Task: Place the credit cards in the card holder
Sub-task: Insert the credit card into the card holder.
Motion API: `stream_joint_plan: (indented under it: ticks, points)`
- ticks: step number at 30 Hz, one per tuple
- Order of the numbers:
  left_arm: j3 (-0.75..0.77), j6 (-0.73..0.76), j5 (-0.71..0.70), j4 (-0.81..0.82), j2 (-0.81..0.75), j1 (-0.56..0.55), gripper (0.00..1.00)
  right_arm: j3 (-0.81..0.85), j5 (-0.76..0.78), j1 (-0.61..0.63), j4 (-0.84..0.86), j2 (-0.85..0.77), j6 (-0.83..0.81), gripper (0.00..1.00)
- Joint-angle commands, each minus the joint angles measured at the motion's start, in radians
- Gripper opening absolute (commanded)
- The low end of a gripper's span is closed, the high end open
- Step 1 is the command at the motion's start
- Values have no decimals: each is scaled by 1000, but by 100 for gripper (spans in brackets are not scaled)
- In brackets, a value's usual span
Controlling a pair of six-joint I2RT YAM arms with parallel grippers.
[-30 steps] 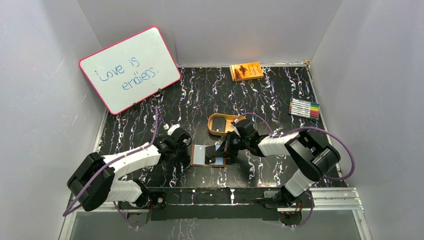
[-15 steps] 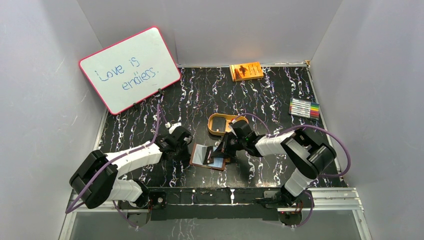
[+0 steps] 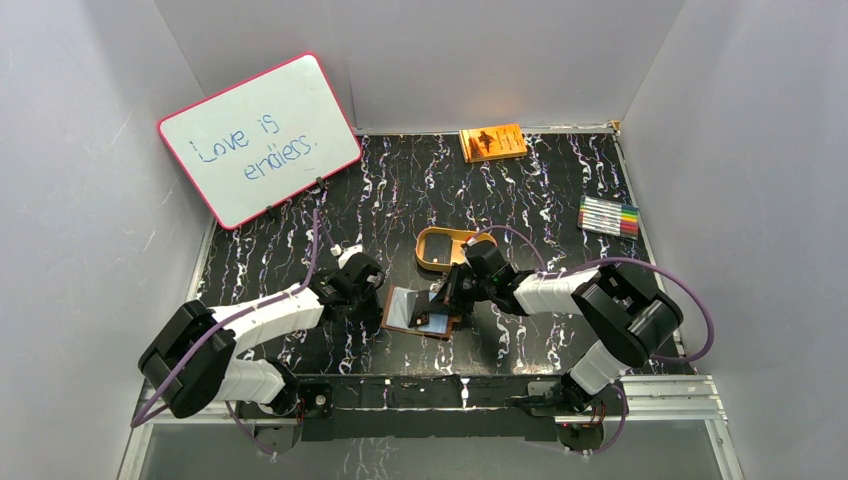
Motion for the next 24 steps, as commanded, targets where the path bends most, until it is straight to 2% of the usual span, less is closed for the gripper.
stream_joint_plan:
  ticks: [1,15,24]
  points:
    - [-67,-4,39,-82,60,-6,17,-19,59,5,-40,-35,-6,0]
    - [-67,-6,35,-79,66,-5,17,-1,81,5,-186,-103,-98,0]
    - [-71,-8,51,-69,66,-5,17,-14,82,5,-158,-104,-85,0]
